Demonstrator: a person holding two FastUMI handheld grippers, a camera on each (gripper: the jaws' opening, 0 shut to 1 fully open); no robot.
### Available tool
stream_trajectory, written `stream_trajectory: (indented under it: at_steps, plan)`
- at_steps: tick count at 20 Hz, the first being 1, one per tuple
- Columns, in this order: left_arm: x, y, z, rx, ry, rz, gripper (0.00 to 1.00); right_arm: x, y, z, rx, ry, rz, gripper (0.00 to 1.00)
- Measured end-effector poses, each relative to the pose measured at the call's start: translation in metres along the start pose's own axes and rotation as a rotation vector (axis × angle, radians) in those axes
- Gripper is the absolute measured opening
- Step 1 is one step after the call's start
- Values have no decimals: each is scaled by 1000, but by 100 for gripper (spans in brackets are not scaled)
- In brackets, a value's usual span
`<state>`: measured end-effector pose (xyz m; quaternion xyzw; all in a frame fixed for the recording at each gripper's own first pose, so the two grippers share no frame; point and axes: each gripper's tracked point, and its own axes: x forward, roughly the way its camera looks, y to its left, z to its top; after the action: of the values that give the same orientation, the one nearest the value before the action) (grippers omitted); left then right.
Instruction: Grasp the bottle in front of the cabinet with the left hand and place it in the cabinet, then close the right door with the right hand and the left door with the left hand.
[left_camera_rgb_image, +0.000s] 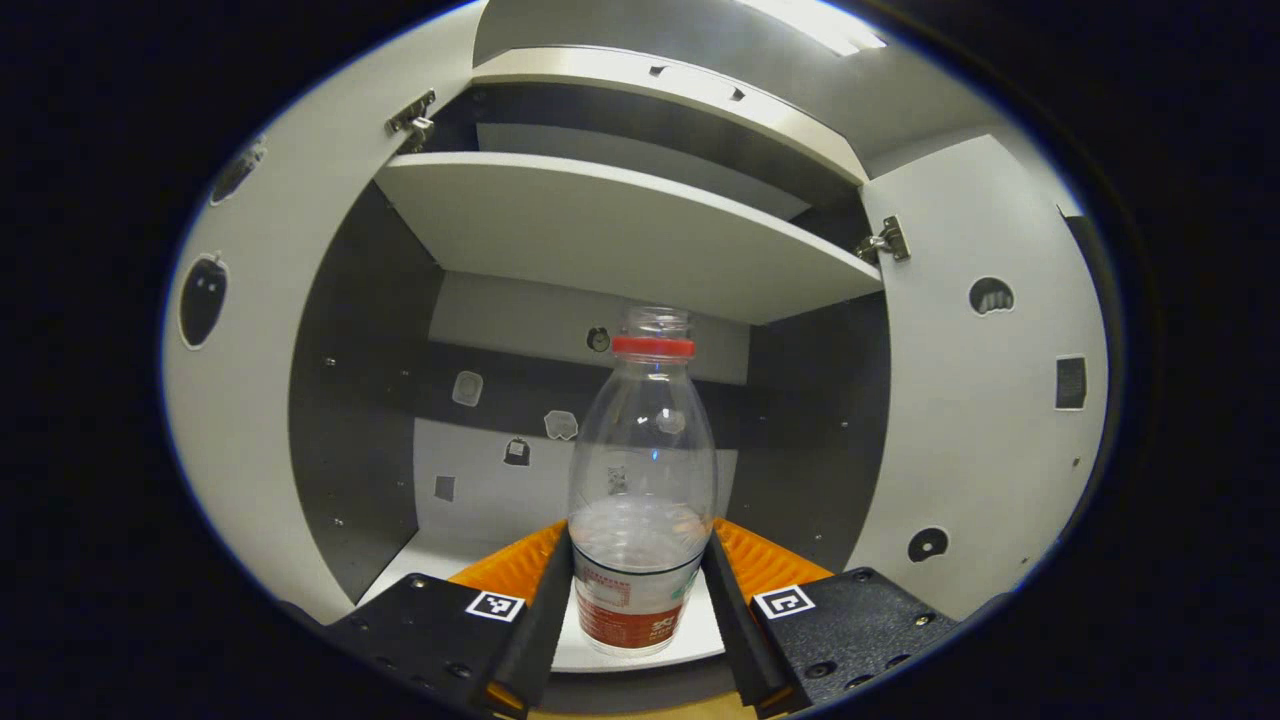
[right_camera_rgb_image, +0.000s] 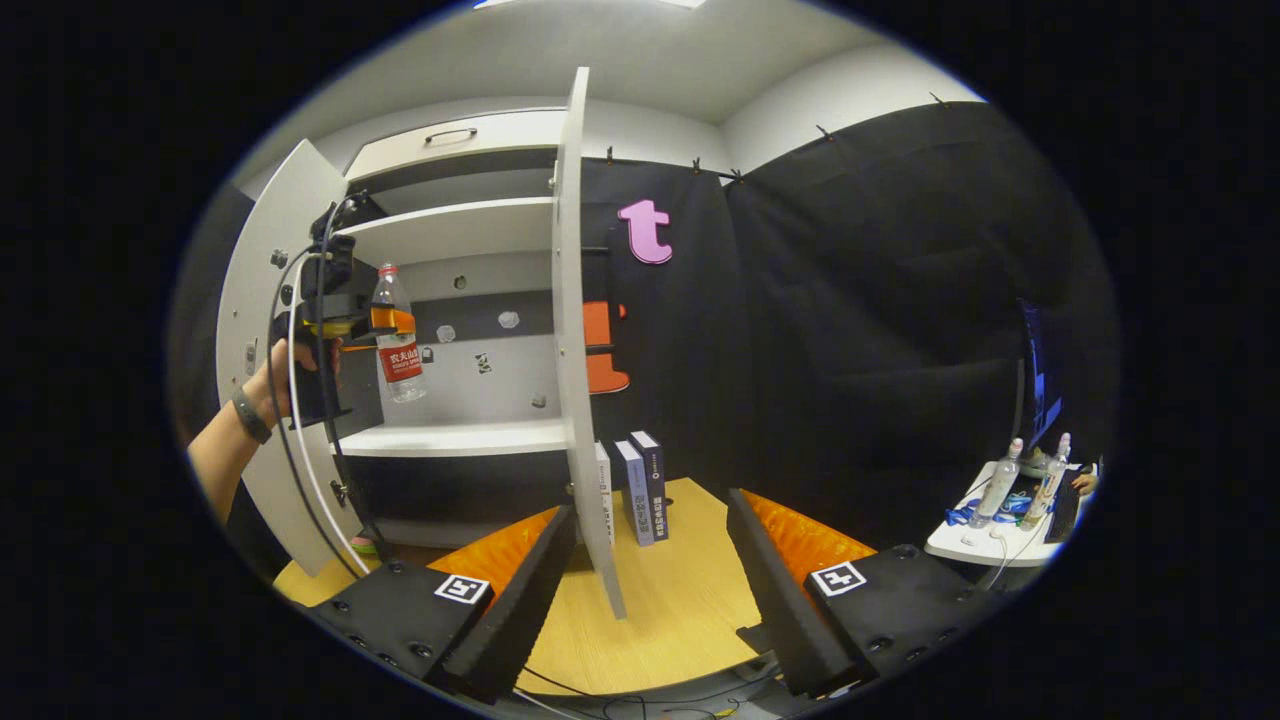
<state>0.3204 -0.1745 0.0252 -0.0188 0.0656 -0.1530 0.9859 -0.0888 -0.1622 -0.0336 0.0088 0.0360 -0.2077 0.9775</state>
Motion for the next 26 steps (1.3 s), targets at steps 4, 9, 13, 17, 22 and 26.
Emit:
stream_trajectory:
  at_steps: [4, 9, 13, 17, 22, 26]
  plan:
    - [50, -7, -40, 11, 93, 13, 69, -4, -41, -10, 36, 17, -99, 93]
    - [76, 2, -84, -5, 167, 54, 71, -16, -85, -9, 66, 6, -199, 93]
    - [79, 13, -99, 10, 194, 87, 71, -18, -103, -8, 61, 8, -240, 100]
    - [80, 14, -103, 43, 191, 88, 76, -13, -96, -6, 59, 4, -226, 100]
    - [76, 13, -96, 13, 157, 86, 96, -10, -83, -10, 50, 17, -191, 100]
    - [59, 9, -62, -21, 41, 64, 95, -11, -78, -12, 66, 27, -171, 100]
